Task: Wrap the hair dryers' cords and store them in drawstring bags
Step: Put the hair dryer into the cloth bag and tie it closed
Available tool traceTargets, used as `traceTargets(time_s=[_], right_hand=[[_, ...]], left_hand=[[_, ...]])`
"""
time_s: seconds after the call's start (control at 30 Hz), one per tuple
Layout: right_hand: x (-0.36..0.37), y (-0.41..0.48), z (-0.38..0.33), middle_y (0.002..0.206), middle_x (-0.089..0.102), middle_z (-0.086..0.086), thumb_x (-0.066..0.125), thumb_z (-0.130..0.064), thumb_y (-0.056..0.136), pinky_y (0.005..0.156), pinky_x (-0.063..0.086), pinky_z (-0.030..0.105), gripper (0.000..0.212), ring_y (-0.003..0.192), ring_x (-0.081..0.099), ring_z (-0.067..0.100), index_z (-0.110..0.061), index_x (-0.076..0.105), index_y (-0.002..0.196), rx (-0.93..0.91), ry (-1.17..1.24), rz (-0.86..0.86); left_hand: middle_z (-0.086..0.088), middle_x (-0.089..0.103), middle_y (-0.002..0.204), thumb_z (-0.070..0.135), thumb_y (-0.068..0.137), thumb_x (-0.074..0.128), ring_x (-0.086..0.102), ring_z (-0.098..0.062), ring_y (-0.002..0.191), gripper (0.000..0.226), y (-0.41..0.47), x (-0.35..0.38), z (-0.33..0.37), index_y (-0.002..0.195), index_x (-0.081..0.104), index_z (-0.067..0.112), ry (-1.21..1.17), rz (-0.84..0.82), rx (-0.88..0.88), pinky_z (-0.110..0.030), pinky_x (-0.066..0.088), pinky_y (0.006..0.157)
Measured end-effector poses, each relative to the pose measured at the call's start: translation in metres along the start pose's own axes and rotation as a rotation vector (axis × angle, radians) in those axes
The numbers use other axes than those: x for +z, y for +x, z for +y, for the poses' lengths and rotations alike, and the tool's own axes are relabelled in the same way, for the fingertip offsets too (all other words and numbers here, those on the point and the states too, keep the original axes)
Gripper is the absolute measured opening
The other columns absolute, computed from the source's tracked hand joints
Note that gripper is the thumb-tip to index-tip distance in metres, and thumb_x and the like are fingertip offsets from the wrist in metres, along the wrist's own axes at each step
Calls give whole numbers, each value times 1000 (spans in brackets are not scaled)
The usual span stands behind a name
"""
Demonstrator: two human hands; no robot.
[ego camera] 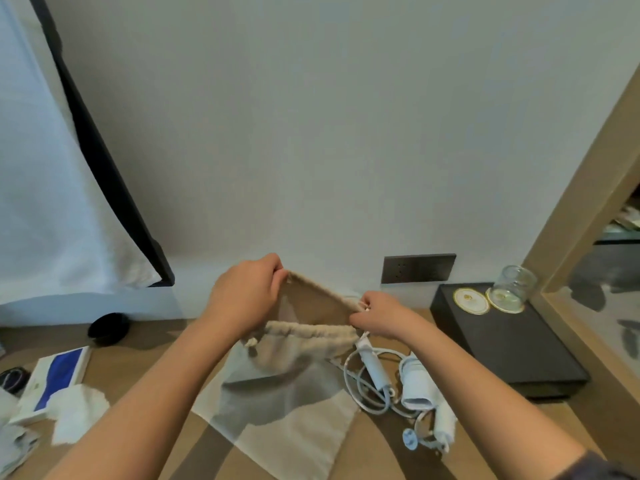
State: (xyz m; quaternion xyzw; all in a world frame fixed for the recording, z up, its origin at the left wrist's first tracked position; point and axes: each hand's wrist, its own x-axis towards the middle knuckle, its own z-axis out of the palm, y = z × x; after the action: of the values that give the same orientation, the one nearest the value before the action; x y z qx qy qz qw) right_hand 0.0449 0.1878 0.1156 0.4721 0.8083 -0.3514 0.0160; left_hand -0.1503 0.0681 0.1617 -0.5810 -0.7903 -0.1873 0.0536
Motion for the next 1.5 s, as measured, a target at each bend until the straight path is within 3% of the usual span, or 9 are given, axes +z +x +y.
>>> traceTargets(time_s=[0.2, 0.37, 0.5, 0.57, 0.73, 0.93, 1.03, 1.2, 1.5], right_hand=[[11, 10, -19, 85, 61, 9, 56, 4, 86, 50, 53, 24, 32, 56, 60, 15, -12, 53, 114, -57, 525, 4], [61, 22, 27, 109, 59, 13, 51, 14, 83, 65, 58, 32, 58, 81, 64, 23, -18, 50, 132, 93, 561, -88], [84, 10, 61, 121, 57, 17, 52, 11, 84, 59, 52, 28, 61, 86, 62, 25, -22, 48, 136, 178, 550, -149], [87, 6, 73, 115, 60, 17, 52, 9, 84, 58, 49, 28, 62, 80, 60, 25, -25, 48, 136, 187, 596, -146], [76, -4, 112, 103, 67, 18, 55, -6, 91, 85, 56, 46, 44, 99, 67, 35, -31, 48, 126, 236, 687, -18], [72, -29, 179, 84, 63, 8, 44, -16, 93, 72, 54, 39, 14, 80, 61, 26, -16, 57, 86, 465, 590, 331], [84, -33, 213, 97, 59, 9, 53, -20, 89, 83, 55, 46, 11, 92, 59, 30, -14, 49, 97, 586, 564, 338], [101, -34, 231, 112, 60, 12, 59, -19, 82, 55, 53, 32, 39, 97, 61, 29, -15, 47, 120, 706, 890, 232], [112, -20, 228, 114, 60, 20, 60, -12, 88, 58, 56, 35, 42, 87, 64, 30, -8, 45, 127, 771, 1152, 89]], left_hand=[[-5, 62, 67, 39, 99, 38, 60, -34, 65, 25, -11, -7, 2, 94, 51, 18, 79, 213, 44, -34, 40, 54], [-4, 63, 86, 40, 94, 51, 61, -29, 84, 21, -53, 61, -1, 92, 40, 21, -57, -276, -72, -35, 42, 62], [0, 58, 77, 41, 94, 49, 59, -25, 76, 23, -79, 110, 9, 86, 40, 21, -178, -392, -176, -34, 39, 59], [0, 58, 75, 42, 94, 48, 56, -22, 71, 22, -85, 121, 18, 87, 43, 21, -227, -389, -206, -34, 39, 57], [3, 54, 69, 38, 95, 51, 53, -17, 65, 19, -92, 136, 42, 87, 45, 21, -288, -344, -259, -29, 33, 51], [2, 55, 62, 34, 94, 52, 50, -14, 54, 16, -102, 150, 77, 86, 45, 22, -373, -272, -362, -29, 33, 48], [1, 56, 66, 32, 94, 54, 52, -17, 62, 15, -111, 154, 85, 87, 48, 20, -390, -258, -430, -30, 33, 51], [0, 60, 70, 30, 95, 53, 54, -14, 65, 15, -121, 160, 87, 84, 49, 21, -393, -251, -505, -28, 37, 53], [-3, 61, 66, 29, 94, 54, 57, -22, 60, 17, -134, 163, 83, 81, 50, 19, -429, -212, -563, -35, 45, 57]])
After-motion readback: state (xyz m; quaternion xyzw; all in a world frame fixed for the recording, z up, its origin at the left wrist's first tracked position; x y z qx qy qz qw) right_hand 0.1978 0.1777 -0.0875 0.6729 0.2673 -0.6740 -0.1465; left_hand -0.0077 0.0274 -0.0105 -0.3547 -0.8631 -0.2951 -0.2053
